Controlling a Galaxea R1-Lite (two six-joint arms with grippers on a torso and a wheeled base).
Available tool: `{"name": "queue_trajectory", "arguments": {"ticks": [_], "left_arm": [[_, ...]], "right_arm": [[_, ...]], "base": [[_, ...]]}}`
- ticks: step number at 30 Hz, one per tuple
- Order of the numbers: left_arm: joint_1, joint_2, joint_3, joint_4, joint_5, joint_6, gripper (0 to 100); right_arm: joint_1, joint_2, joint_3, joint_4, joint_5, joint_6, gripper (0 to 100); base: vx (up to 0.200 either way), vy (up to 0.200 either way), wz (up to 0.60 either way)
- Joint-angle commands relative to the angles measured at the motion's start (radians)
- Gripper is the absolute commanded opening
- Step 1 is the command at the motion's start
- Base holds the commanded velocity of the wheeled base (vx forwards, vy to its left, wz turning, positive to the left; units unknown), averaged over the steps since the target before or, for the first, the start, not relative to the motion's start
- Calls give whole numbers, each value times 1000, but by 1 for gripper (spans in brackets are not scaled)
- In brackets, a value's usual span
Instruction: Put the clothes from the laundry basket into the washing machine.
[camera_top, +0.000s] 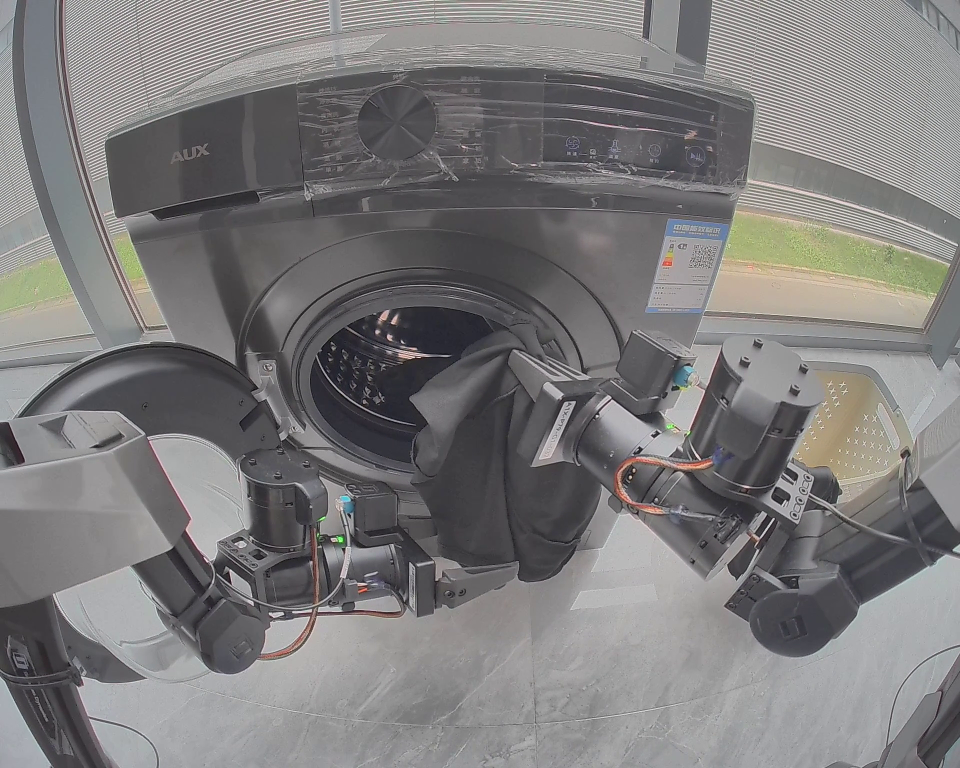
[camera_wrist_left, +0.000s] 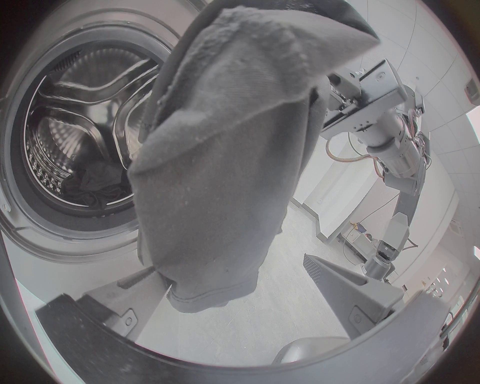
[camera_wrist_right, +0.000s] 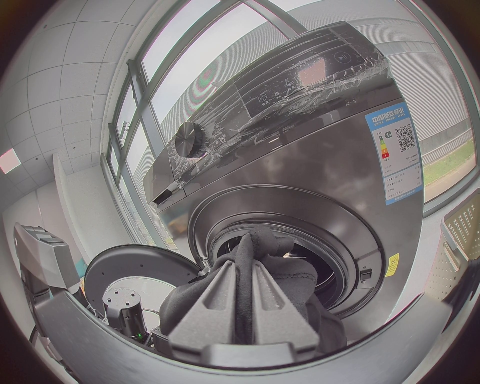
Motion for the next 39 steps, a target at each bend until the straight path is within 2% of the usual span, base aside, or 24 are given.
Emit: {"name": "queue_trajectory", "arguments": {"ticks": [1,9,10,21,26,28,29,34,39], "left_arm": [[-7,0,13,-3,0,0,100],[-8,31,-10,-12,16,-3,100],[-8,37,-15,-18,17,-3,0],[-7,85,-38,-101,45,-5,0],[-1,57,10,-127,59,0,0],[-7,19,76,-185,66,0,0],[-8,13,87,-193,66,0,0],[-25,-104,191,-242,75,1,0],[-19,-181,206,-251,82,-5,0]], "right_arm": [[0,0,0,0,0,0,0],[0,-1,0,0,0,0,0],[1,-1,0,0,0,0,0],[0,-1,3,0,0,0,0],[-23,13,5,1,-3,-2,0],[-49,31,3,0,2,0,0],[-54,33,3,0,3,0,100],[-65,39,20,17,6,-2,100],[-72,42,92,17,5,-12,100]], "base": [[0,0,0],[0,0,0],[0,0,0],[0,0,0],[0,0,0],[0,0,0],[0,0,0],[0,0,0],[0,0,0]]}}
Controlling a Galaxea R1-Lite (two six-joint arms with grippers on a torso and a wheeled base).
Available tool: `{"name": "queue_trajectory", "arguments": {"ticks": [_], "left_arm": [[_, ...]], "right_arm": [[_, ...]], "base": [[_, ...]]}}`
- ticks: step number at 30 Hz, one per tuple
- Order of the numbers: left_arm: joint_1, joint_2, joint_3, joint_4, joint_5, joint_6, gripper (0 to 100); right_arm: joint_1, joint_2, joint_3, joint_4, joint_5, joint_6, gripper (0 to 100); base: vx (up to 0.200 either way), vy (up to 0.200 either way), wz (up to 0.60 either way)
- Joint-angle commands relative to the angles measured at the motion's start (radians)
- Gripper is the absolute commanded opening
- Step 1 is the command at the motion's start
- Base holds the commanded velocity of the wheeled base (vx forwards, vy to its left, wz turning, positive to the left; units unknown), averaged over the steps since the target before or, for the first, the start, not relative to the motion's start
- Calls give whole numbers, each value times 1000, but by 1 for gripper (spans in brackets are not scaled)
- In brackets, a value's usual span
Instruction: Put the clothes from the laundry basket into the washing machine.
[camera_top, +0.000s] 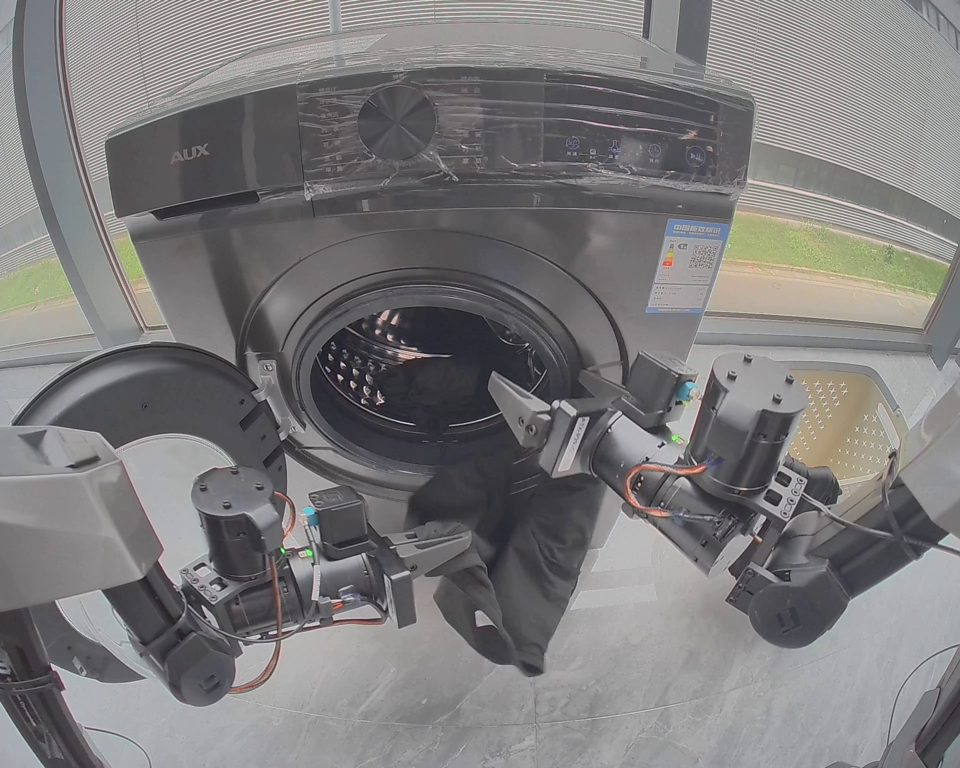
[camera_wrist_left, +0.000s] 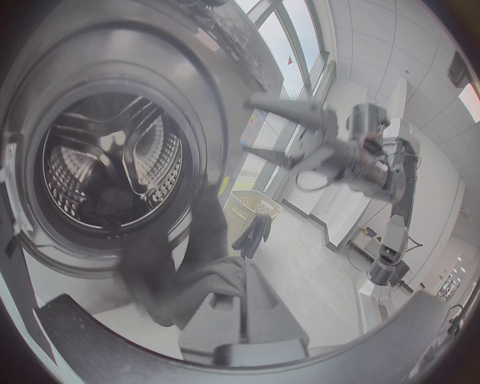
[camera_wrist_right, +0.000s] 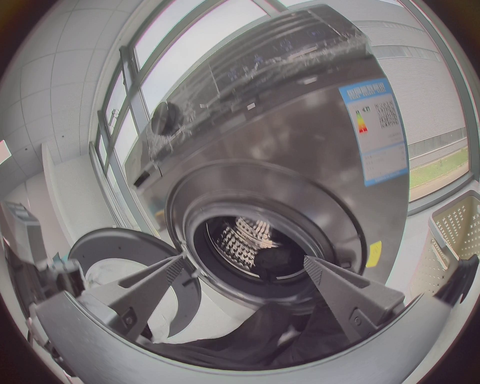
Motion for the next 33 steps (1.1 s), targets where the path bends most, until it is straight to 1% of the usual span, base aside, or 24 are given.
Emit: {"name": "queue_trajectory", "arguments": {"ticks": [1,3,5,8,10,14,17,21,23,24,26,27,28,31,32,33], "left_arm": [[-1,-135,35,-12,7,-5,0],[-7,-150,21,-8,32,-5,0],[-10,-152,0,-6,70,-5,0],[-12,-147,-25,-6,111,-3,0],[-12,-147,-29,-6,116,-3,0],[-12,-155,-28,-8,116,-3,0],[-9,-159,-28,-12,116,-3,0],[-9,-167,-23,-12,116,-3,0],[-12,-169,-23,-12,116,-3,0],[-12,-169,-23,-12,116,-3,0],[-12,-170,-28,-12,116,-3,0],[-12,-170,-28,-12,116,-3,0],[-12,-170,-29,-12,116,-3,0],[-12,-170,-28,-12,115,-3,0],[-12,-170,-28,-12,115,-3,0],[-12,-169,-29,-12,115,-3,0]], "right_arm": [[-12,12,77,4,1,-13,100],[-12,9,114,-1,4,-20,100],[-15,6,152,-7,11,-28,100],[-38,1,209,-8,32,-36,100],[-50,-6,235,-8,44,-45,100],[-96,-19,326,-8,92,-93,100],[-116,-19,378,-8,98,-111,100],[-131,-11,404,-8,98,-120,100],[-145,-6,439,-8,99,-139,100],[-147,-6,439,-8,99,-139,100],[-151,-2,462,-8,115,-142,100],[-151,-2,462,-8,115,-142,100],[-157,3,482,-8,132,-145,100],[-159,23,527,-8,136,-154,100],[-159,23,527,-8,136,-154,100],[-157,53,542,-10,139,-165,100]], "base": [[0,0,0],[0,0,0],[0,0,0],[0,0,0],[0,0,0],[0,0,0],[0,0,0],[0,0,0],[0,0,0],[0,0,0],[0,0,0],[0,0,0],[0,0,0],[0,0,0],[0,0,0],[0,0,0]]}}
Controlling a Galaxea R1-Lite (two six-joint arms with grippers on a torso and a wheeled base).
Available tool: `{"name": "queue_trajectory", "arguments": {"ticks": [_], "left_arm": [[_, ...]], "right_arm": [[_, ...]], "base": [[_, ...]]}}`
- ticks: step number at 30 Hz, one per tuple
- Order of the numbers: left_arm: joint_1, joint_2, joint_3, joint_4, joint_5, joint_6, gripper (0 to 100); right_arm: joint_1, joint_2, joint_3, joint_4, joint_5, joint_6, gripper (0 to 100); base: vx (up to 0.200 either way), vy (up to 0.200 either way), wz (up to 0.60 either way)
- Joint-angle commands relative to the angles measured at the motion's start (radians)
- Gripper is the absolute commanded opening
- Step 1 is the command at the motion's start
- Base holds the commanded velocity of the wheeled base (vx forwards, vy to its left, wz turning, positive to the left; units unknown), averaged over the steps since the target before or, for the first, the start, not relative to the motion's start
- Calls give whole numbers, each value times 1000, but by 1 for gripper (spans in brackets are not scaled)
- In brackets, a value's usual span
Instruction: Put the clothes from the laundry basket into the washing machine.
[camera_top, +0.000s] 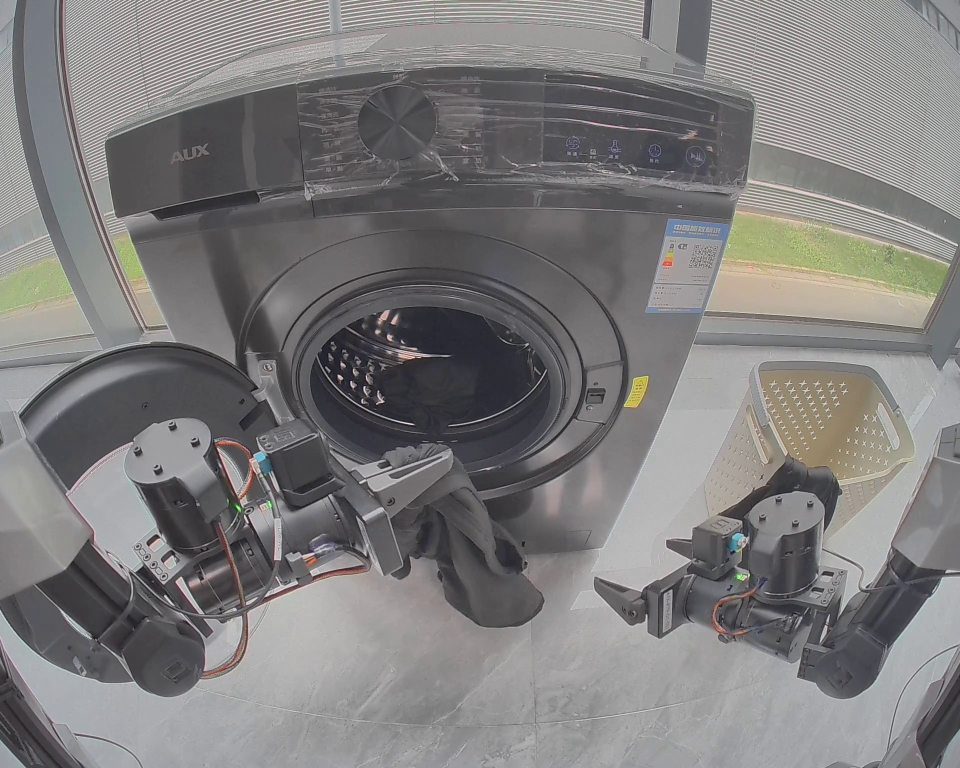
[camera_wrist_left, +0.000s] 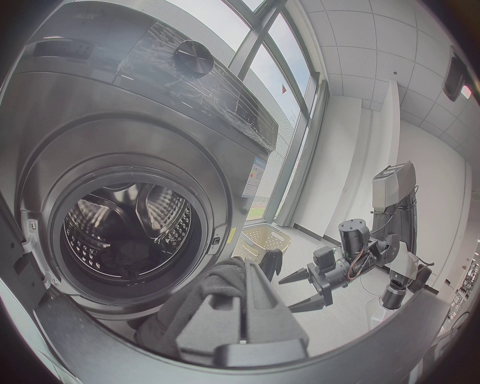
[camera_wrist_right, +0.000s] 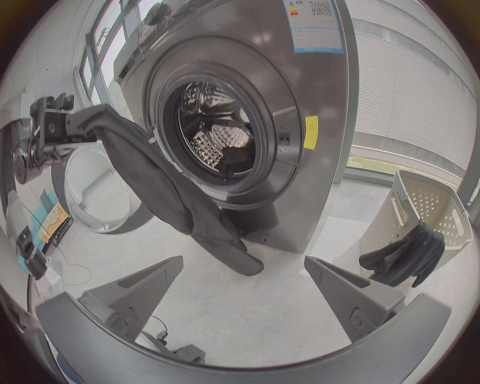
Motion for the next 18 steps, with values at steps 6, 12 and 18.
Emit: {"name": "queue_trajectory", "arguments": {"ticks": [6,12,18], "left_arm": [[0,1,-18,-1,1,-2,0],[0,0,-23,-1,1,-2,0],[-5,-2,-22,-1,2,-2,0]], "right_arm": [[10,86,27,-46,61,-22,100],[27,147,35,-66,66,-44,100],[30,205,-2,-94,97,-45,100]], "base": [[0,0,0],[0,0,0],[0,0,0]]}}
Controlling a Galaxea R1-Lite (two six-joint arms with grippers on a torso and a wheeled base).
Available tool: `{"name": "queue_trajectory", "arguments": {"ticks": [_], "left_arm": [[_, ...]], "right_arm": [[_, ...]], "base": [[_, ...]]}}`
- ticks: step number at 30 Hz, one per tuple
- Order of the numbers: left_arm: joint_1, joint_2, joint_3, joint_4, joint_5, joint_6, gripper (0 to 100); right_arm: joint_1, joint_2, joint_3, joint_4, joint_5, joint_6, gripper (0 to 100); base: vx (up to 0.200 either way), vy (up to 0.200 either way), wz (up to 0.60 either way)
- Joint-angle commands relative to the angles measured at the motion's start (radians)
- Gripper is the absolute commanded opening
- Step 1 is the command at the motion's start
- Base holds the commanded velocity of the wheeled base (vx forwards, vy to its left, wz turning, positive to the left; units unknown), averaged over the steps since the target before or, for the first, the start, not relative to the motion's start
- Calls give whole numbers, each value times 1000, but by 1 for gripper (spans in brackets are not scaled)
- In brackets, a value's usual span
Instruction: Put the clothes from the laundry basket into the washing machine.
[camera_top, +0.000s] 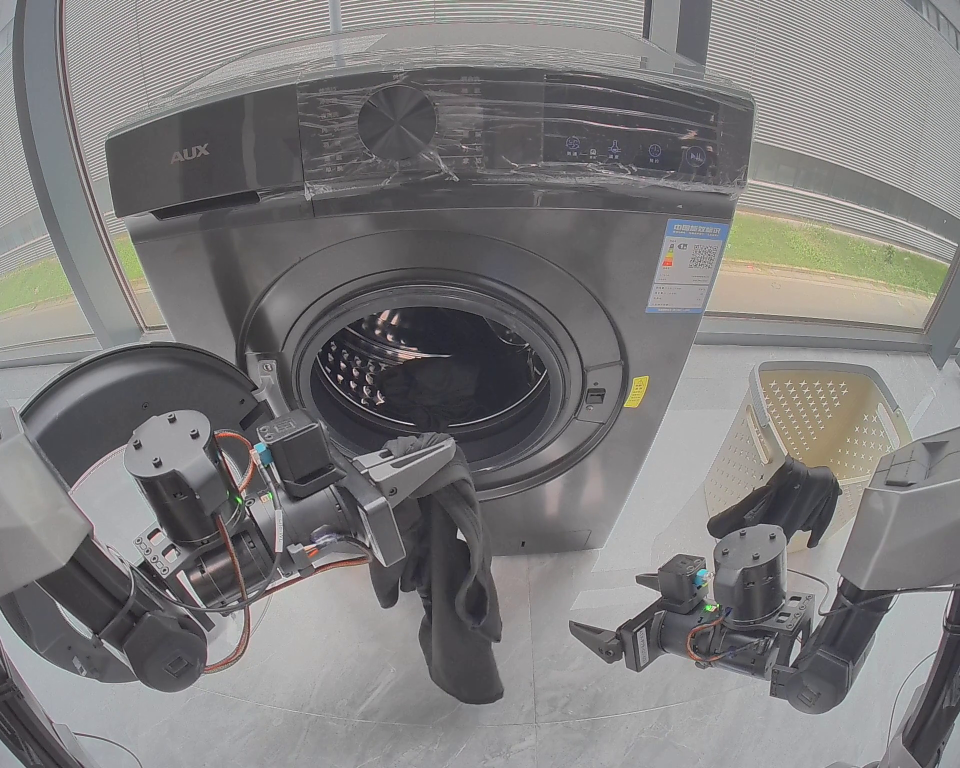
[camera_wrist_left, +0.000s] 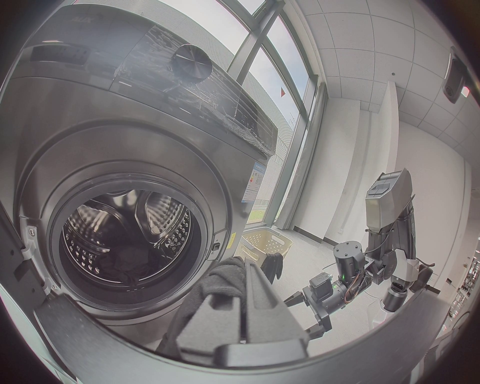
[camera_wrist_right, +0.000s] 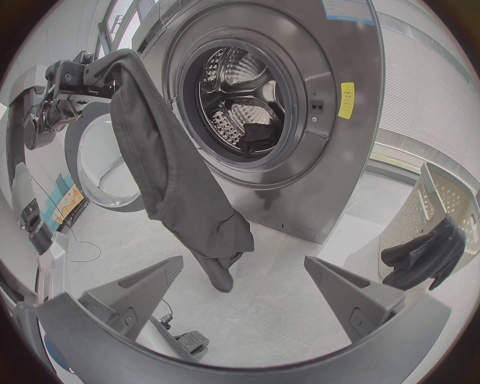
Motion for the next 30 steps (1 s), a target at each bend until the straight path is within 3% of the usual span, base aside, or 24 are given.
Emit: {"name": "queue_trajectory", "arguments": {"ticks": [1,7,9,17,30], "left_arm": [[-4,-2,1,0,3,0,0],[-6,-2,5,0,15,1,0],[-18,-2,-2,1,46,1,0],[-15,12,-48,21,84,1,0],[-17,44,-173,112,215,1,0]], "right_arm": [[13,77,-18,-21,8,0,100],[38,131,-21,-57,8,0,100],[50,186,-52,-113,9,-2,100],[73,215,-110,-130,9,-2,100],[96,269,-265,-133,-3,1,100]], "base": [[0,0,0],[0,0,0],[0,0,0],[0,0,0],[0,0,0]]}}
